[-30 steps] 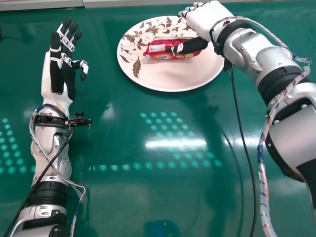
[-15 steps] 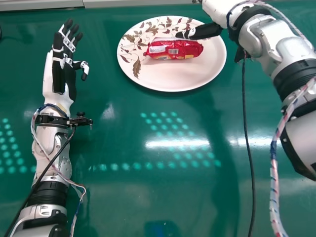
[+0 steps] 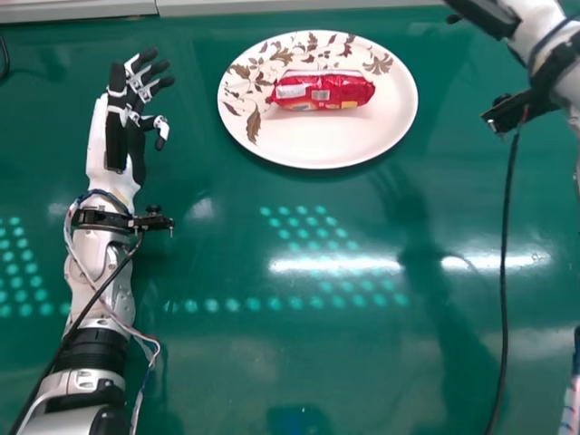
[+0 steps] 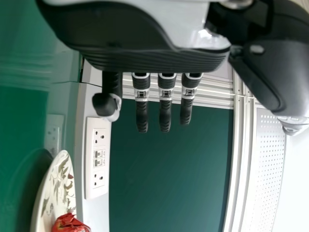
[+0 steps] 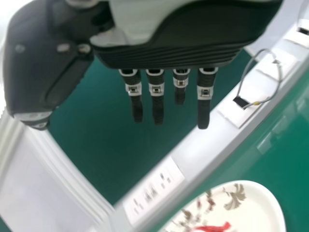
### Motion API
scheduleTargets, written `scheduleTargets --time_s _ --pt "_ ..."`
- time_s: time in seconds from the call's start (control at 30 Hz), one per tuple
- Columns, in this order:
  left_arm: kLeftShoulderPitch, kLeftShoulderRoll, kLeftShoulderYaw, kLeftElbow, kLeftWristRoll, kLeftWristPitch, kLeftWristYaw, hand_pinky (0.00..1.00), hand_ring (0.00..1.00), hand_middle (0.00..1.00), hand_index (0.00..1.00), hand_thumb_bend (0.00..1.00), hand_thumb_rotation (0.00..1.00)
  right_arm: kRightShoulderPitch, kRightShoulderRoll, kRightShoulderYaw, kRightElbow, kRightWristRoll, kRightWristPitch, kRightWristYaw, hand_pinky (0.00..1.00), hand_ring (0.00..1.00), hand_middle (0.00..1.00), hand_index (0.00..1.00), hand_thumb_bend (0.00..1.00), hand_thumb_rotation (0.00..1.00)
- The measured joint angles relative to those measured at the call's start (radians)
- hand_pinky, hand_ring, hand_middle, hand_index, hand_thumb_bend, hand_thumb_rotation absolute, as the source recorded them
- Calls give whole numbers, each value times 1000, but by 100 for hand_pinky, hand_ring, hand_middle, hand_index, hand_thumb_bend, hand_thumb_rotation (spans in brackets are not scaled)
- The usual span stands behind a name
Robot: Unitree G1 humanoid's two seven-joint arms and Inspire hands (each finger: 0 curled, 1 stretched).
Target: Pick up biscuit and place it in the plate
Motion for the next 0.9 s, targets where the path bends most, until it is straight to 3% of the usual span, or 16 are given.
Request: scheduleTargets --time_s 0.17,0.3,0.67,0.8,0.9 --pt "-17 0 -3 64 1 -42 -29 0 70 78 77 100 88 210 27 -200 -288 130 164 -28 67 84 87 86 80 56" --pt "-26 -2 -3 79 1 -48 -31 0 64 74 70 100 85 342 93 -283 -410 217 207 -60 65 81 85 85 71 54" --pt "-40 -6 -8 90 12 -53 -28 0 66 77 74 100 82 563 271 -291 -447 269 46 -195 75 83 88 90 47 39" --pt "-46 -1 -9 97 20 -52 -17 0 66 75 70 100 79 599 293 -256 -442 238 -44 -236 74 83 87 86 46 36" --pt "-53 7 -8 108 14 -52 -22 0 67 76 71 100 78 624 322 -229 -442 219 -71 -274 73 83 87 86 51 39"
